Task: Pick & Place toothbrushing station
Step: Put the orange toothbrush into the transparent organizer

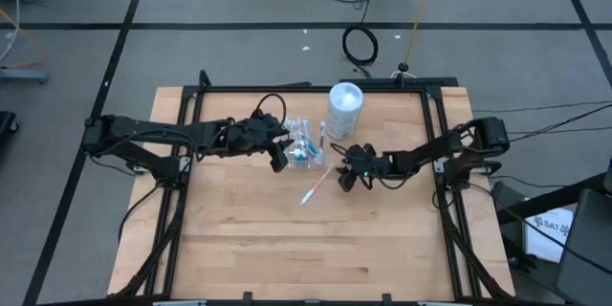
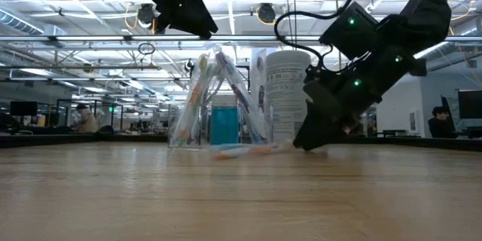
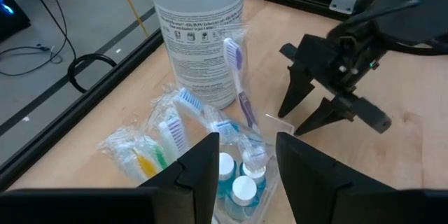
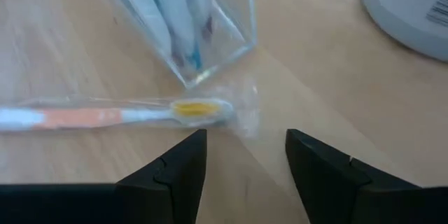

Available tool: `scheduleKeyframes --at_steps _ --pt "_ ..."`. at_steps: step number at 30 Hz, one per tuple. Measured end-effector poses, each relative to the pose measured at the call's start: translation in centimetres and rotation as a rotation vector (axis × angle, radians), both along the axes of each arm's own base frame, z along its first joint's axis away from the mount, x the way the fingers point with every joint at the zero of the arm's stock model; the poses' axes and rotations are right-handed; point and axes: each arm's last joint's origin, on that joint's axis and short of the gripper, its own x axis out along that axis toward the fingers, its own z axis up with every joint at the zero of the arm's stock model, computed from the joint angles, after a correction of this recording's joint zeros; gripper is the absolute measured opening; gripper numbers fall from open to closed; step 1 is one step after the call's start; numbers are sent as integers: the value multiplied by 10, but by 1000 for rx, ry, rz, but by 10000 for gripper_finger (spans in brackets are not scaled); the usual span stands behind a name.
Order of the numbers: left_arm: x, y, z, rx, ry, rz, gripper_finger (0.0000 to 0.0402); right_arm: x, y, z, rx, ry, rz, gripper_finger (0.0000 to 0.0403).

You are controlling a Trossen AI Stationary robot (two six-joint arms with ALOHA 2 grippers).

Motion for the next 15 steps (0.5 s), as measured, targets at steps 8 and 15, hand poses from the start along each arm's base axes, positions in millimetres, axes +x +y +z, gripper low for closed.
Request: scheduleKeyframes --at_steps 8,15 --pt "0 0 0 1 1 -1 145 5 -4 0 13 -36 71 166" --pt "0 0 0 5 2 -3 145 5 -6 0 -2 -38 85 124"
